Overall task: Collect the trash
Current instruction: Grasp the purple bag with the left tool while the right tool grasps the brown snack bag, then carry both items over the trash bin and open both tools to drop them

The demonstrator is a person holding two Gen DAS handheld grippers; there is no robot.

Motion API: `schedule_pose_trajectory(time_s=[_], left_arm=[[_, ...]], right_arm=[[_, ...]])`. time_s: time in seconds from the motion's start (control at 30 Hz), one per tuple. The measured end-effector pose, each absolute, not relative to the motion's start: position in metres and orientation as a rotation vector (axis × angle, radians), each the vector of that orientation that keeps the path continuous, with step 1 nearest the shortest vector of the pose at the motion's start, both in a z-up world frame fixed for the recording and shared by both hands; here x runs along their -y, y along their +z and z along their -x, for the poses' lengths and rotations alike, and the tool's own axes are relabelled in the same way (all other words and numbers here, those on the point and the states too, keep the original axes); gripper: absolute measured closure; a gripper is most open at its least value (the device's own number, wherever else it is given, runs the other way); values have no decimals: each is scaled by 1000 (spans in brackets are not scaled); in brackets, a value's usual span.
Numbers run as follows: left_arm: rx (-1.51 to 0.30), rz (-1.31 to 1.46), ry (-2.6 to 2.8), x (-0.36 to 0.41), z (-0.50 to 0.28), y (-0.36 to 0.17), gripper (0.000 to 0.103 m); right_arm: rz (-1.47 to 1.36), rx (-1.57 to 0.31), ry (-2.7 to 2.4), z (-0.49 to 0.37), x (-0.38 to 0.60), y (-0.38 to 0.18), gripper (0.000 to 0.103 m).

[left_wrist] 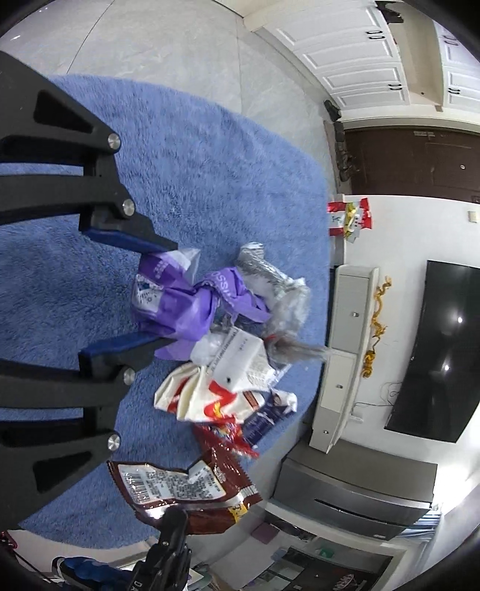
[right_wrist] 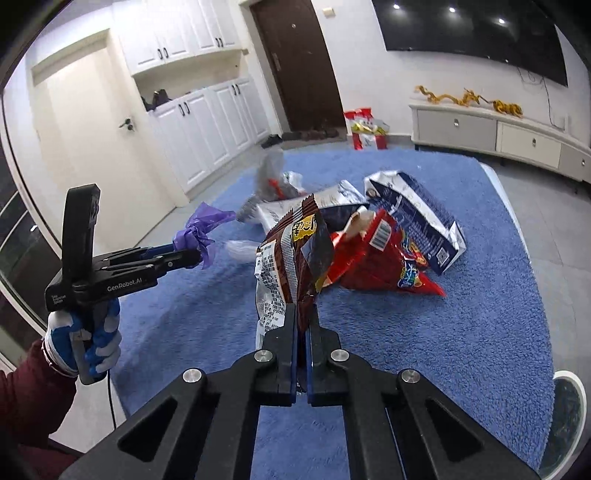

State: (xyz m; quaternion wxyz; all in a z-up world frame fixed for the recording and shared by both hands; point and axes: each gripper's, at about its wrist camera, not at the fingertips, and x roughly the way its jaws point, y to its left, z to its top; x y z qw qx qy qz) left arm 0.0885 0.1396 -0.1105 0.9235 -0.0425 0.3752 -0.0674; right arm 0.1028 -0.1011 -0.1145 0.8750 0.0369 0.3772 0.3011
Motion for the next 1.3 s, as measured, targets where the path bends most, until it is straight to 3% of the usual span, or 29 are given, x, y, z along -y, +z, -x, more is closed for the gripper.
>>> schedule_pose_trajectory(time_s=[0.27,0.67,1.0,1.3], left_arm=[[-702,19,-227,-99,-72,-68,65],[-713,-133,-427,16,-80,-49,65],[-737,-306,-579,150,-101,-37,65],[-891,-395,-710,294,-133,-76,65]], right_arm=[[-109,-718,573,-80,138,-96,100],[-181,-678,375,-52,241,-90,100],[-268,-698,138,-38,352,-125,100],[-279,-783,-121,-40,440,-183,100]])
